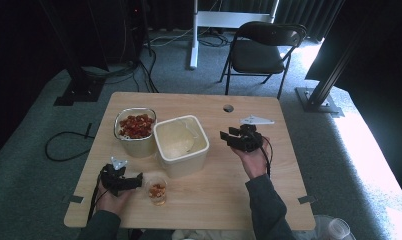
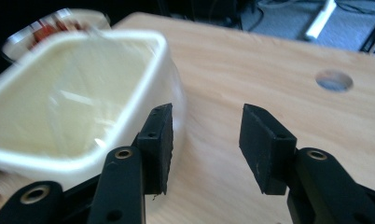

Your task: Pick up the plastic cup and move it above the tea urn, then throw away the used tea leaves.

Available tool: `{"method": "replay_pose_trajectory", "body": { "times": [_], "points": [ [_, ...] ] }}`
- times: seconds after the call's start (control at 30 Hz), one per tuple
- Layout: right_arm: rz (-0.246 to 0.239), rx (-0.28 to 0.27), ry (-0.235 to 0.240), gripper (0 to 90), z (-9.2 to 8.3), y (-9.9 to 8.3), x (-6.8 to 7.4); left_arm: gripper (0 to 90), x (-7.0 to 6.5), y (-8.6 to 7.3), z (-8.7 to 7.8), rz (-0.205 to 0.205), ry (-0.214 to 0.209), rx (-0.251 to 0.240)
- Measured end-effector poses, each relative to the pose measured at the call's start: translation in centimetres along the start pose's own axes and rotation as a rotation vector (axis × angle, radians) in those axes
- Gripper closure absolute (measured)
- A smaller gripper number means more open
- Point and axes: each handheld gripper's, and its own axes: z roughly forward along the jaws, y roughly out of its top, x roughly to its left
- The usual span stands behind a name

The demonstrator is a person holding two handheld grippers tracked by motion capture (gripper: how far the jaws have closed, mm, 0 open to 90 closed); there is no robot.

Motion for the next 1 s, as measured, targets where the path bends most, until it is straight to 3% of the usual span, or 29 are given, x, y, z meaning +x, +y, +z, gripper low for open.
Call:
{"method": "replay_pose_trajectory", "body": {
  "times": [0.13, 0.33, 0.43, 0.57, 0.7, 0.83, 0.93, 1.0],
  "points": [
    [-0.007, 0.027, -0.023, 53.2, 0.0, -1.4, -0.5, 2.4, 0.0, 0.1, 0.1, -0.002, 0.004, 0.001],
    [-0.066, 0.077, -0.081, 49.4, -0.5, -3.3, -0.9, 4.5, 0.1, 0.0, -0.1, 0.000, -0.001, -0.003],
    [-0.070, 0.090, -0.100, 48.3, -0.8, -4.2, -1.4, 6.0, 0.1, 0.0, -0.2, 0.009, -0.006, -0.001],
    [-0.075, 0.108, -0.134, 47.3, -1.1, -5.8, -2.0, 15.9, 0.0, 0.0, -0.9, 0.009, -0.006, 0.034],
    [-0.093, 0.153, -0.171, 46.1, -0.9, -7.7, -2.7, 15.9, 0.1, 0.0, -1.2, 0.012, -0.036, 0.049],
    [-0.102, 0.191, -0.206, 41.9, -0.7, -9.7, -3.5, 15.3, 0.3, -0.2, -1.6, 0.019, -0.068, 0.034],
    [-0.093, 0.224, -0.191, 41.1, -0.4, -11.1, -4.0, 15.2, 0.5, -0.3, -2.5, 0.018, -0.073, -0.010],
    [-0.102, 0.240, -0.208, 40.9, -0.2, -11.9, -4.1, 15.2, 0.6, -0.4, -3.1, 0.011, -0.069, -0.042]
  ]
}}
